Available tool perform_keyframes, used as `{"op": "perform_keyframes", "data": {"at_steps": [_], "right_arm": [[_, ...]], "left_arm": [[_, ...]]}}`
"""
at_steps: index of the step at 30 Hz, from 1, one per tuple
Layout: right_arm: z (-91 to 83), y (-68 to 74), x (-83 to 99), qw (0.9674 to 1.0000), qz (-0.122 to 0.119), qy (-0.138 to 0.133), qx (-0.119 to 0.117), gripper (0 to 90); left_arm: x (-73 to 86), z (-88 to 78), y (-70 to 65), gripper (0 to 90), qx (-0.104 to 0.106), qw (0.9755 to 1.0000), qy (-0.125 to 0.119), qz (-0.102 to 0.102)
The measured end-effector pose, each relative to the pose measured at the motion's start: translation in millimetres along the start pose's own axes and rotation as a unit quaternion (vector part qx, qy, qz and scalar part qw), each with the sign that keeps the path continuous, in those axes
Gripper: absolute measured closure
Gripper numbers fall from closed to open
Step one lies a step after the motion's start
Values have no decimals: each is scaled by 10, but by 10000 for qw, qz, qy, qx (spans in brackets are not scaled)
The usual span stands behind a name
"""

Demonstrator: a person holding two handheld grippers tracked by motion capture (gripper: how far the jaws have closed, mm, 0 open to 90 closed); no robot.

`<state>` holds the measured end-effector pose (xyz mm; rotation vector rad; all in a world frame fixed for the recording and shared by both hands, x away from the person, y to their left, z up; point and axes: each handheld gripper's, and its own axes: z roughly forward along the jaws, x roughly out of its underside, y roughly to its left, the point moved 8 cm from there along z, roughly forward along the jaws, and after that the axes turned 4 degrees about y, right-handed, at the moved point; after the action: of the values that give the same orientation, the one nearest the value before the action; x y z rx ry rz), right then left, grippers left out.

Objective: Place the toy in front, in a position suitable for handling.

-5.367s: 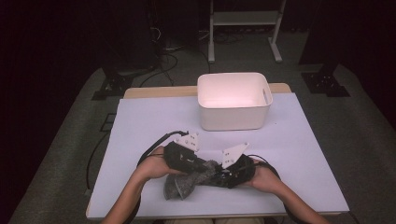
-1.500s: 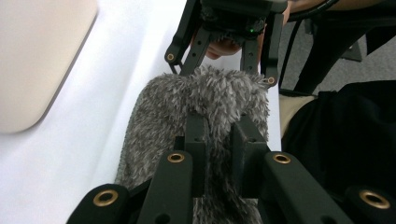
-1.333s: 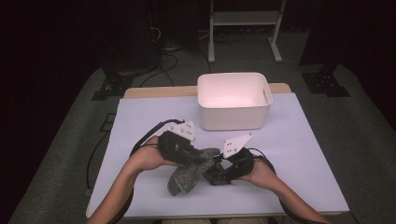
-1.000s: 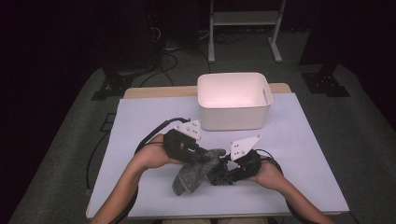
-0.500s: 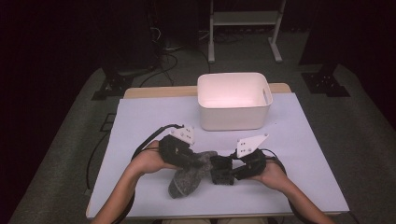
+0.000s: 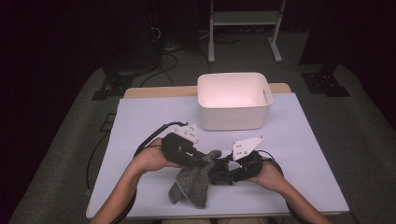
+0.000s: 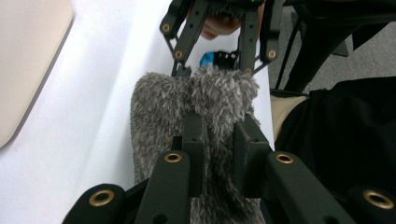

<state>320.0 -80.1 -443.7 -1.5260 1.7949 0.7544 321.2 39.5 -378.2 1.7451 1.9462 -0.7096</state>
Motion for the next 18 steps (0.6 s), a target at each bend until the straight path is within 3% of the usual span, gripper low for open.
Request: {"op": "perform_keyframes", "data": {"at_steps": [11,15,18], "right_arm": [[-18,-3,26,9999,90,-75,-23,552],[-10,9,29,9999,46,-92,-4,558],[33,31,3,9999,-21,-88,50,558]], "left_arm": [[63,-38,13,774,-8,10000,31,-23],[-28,-85,-13,782,-4,10000,-19,61],[-177,-56,-69,782,-8,9996,124,265]]}}
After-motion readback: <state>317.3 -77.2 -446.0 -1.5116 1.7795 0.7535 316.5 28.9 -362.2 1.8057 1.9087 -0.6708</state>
